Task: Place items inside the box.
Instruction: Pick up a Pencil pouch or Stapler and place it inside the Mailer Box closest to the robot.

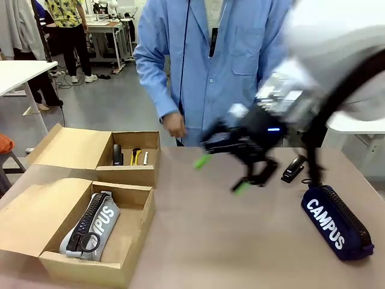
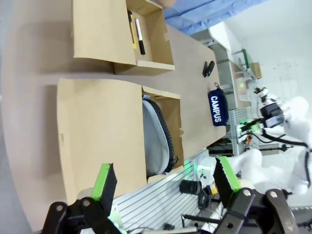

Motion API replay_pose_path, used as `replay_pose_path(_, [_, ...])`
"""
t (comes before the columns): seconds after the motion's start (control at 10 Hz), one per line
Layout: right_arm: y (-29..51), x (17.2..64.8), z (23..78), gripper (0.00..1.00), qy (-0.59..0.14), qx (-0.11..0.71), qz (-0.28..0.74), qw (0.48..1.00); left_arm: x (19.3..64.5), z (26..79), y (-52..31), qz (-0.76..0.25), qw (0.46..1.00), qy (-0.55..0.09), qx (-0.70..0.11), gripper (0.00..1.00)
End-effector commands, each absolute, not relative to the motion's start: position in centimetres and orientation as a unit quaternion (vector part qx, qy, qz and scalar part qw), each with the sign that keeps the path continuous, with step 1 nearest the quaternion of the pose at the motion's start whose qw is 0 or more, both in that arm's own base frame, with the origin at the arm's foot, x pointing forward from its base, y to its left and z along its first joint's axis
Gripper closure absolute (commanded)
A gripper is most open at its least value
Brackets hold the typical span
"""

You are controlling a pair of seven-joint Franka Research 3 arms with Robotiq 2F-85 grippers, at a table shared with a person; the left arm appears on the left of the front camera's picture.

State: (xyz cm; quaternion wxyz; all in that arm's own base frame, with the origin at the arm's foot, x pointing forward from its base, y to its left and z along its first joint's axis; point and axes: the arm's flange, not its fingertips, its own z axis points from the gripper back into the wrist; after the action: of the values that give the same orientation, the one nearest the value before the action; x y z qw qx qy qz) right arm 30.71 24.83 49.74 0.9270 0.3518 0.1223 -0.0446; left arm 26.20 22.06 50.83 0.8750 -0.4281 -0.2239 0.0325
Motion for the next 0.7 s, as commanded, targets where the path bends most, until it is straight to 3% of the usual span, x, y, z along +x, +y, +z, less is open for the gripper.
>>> replay_pose_path(0.0, [14.4,30.0,47.9,0.00,0.176,0.444,-0.032,0.878,26.1,50.9,21.9,0.025,0.871,-0.231,-0.433,0.00])
replay_pose_path(0.4, [-3.4,29.8,45.4,0.00,0.153,0.586,-0.128,0.786,26.1,50.9,21.9,0.025,0.871,-0.231,-0.433,0.00])
replay_pose_path(0.6, [-8.8,28.1,39.2,0.00,0.166,0.655,-0.171,0.717,26.1,50.9,21.9,0.025,0.871,-0.231,-0.433,0.00])
